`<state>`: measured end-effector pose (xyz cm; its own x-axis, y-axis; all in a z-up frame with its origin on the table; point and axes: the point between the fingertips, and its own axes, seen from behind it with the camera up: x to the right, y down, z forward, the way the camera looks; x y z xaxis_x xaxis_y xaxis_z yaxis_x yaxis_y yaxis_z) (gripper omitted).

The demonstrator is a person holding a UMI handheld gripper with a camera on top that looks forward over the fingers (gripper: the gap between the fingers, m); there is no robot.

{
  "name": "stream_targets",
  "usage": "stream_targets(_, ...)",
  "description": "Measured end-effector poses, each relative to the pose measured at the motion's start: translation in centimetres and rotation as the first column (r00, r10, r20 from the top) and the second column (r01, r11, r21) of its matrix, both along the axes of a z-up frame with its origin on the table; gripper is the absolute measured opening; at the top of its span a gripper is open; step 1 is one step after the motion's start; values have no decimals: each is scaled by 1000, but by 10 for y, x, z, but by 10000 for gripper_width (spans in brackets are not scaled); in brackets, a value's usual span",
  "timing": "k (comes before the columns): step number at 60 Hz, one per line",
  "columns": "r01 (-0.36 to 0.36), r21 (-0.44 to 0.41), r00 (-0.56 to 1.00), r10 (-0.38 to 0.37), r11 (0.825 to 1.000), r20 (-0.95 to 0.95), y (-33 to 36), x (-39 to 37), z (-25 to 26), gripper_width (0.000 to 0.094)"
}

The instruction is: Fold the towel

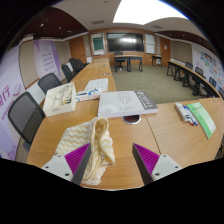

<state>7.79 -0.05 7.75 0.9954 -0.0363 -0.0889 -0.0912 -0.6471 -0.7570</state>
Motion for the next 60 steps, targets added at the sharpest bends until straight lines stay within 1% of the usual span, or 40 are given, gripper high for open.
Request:
stream_targets(6,8,27,998,-10,1000,64,-19,10,32,853)
stream_targets(15,-13,75,993,4,997,120,-66,-8,82,852)
stream_targets(22,-8,113,987,-10,994,161,-120,-27,123,854)
stream_targets(28,9,128,984,-31,992,177,-174,-47,150,853)
stream_targets(35,19,142,986,-42,990,163,-233,-73,169,849)
stream_targets(43,46,141,983,-69,989,168,-283,-87,184,854)
stream_targets(50,61,156,982,-87,986,165,-309,-95,196,849)
stream_targets(60,59,165,979,-89,985,182,-327,-104,203,853)
